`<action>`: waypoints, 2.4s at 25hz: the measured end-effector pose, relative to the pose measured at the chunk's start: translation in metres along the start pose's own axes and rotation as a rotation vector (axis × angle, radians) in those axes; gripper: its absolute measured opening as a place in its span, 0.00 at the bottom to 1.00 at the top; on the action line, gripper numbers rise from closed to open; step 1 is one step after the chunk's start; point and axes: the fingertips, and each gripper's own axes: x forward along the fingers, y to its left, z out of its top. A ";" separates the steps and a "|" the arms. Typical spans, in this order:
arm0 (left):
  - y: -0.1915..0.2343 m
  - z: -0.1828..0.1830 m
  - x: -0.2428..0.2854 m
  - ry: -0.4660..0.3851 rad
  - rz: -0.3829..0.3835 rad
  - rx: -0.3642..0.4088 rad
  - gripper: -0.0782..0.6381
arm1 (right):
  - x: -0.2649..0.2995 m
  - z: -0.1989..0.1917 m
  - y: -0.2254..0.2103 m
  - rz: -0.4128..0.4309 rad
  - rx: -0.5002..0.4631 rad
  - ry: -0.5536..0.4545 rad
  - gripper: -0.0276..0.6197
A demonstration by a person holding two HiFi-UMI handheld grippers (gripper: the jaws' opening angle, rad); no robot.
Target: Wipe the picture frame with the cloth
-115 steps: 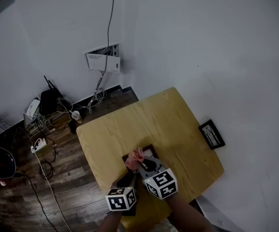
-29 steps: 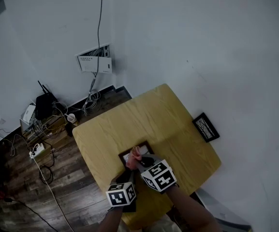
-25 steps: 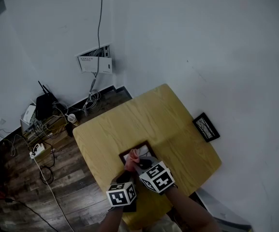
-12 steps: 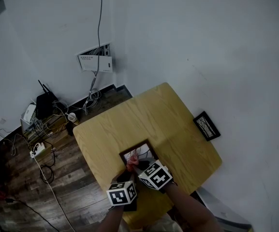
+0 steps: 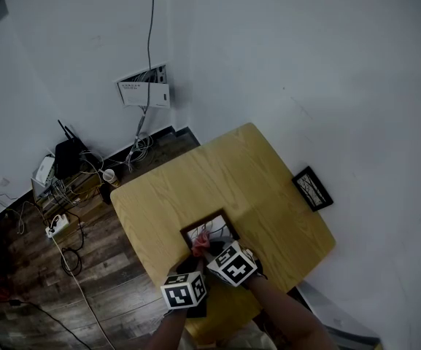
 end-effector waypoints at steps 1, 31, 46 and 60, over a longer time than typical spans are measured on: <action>0.000 0.000 0.000 0.000 0.000 0.000 0.25 | 0.000 0.000 -0.001 0.000 0.001 -0.002 0.07; 0.000 0.000 0.000 -0.004 0.004 0.007 0.25 | -0.031 -0.024 -0.071 -0.204 -0.018 0.057 0.07; -0.002 -0.001 -0.005 -0.025 0.001 0.043 0.25 | -0.042 -0.021 -0.066 -0.273 0.112 -0.044 0.07; -0.017 0.010 -0.074 -0.135 -0.070 0.086 0.23 | -0.116 -0.003 0.016 -0.272 0.382 -0.427 0.07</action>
